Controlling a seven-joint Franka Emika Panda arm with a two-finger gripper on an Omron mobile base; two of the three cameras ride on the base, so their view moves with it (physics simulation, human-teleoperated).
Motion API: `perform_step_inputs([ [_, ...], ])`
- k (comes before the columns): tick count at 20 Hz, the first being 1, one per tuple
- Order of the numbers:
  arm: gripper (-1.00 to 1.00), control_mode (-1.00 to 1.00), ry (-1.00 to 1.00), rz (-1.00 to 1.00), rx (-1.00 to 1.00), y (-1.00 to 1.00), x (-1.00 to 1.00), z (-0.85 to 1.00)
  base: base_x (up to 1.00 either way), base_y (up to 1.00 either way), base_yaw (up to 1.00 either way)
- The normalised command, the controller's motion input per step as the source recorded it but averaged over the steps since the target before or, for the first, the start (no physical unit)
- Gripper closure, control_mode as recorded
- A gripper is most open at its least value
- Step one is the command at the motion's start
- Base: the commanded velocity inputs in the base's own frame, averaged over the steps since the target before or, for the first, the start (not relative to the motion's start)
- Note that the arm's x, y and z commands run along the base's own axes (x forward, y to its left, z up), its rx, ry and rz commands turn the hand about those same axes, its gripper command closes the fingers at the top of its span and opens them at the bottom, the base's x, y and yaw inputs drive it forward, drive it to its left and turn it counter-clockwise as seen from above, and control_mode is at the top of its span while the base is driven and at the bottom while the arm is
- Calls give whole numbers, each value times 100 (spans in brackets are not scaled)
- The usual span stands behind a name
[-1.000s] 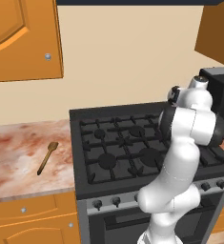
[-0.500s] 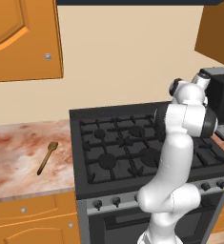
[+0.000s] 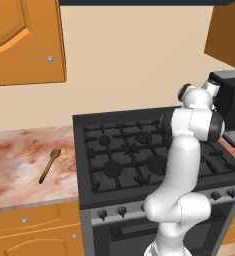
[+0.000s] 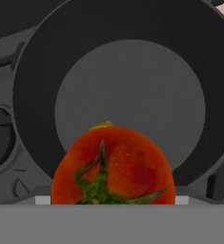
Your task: Put the lemon and tomato in the pot. Retrieve the spatula and lightly stir the vegetables in the pot.
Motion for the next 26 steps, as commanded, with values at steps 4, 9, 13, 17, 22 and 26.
perform_step_inputs([
  [4,100,-100,10,8,0,11,23,0,0,0,0],
  [9,100,-100,16,8,0,12,21,0,0,0,0],
  [13,100,-100,15,6,0,2,9,-2,0,0,0],
  [17,100,-100,0,4,0,0,0,-1,0,0,0],
  [22,100,-100,0,2,0,0,1,-20,0,0,0],
  [26,100,-100,0,0,0,0,0,-3,0,0,0],
])
